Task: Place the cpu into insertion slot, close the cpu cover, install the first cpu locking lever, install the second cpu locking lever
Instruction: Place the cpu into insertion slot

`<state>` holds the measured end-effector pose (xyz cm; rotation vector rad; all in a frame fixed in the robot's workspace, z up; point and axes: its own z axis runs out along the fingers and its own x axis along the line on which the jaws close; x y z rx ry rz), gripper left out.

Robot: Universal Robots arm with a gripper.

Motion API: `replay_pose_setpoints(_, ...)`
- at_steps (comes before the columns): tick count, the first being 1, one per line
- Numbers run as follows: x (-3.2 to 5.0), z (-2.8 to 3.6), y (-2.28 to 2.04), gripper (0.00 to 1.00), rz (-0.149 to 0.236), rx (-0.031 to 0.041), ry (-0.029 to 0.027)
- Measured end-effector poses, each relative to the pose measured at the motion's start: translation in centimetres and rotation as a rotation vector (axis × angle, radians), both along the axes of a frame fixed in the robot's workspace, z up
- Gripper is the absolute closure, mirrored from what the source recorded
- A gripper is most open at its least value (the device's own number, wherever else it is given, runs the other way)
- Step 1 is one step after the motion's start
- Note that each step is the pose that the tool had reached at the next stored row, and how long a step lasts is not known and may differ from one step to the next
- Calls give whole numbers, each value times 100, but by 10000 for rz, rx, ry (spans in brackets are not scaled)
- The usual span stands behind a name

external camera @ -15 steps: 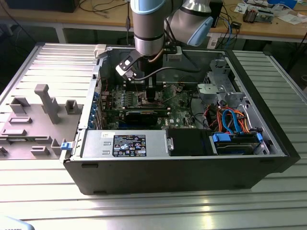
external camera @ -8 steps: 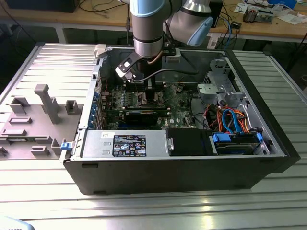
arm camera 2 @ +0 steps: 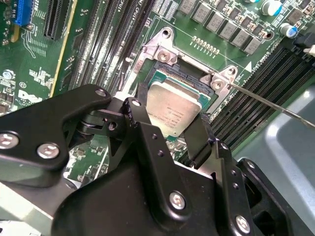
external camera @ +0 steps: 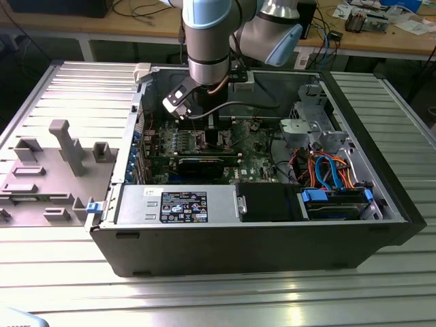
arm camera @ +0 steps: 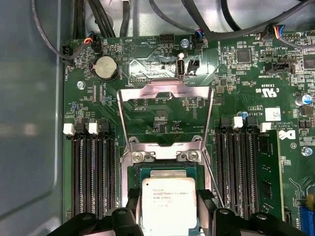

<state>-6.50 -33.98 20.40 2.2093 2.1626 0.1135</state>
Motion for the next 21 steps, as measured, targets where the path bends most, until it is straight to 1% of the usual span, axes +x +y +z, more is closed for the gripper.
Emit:
replay_pose_setpoints(12,0,-62,15,45,0,-4,1)
replay_pose_setpoints(16,0,-66,17,45,0,-2,0)
replay_pose_setpoints(17,1,-69,18,44,-1,6,-4)
replay_pose_setpoints(18,1,-69,18,39,0,4,-3)
replay_pose_setpoints(20,1,-68,17,39,0,1,-1)
replay_pose_setpoints(21,0,-68,17,32,0,0,-1)
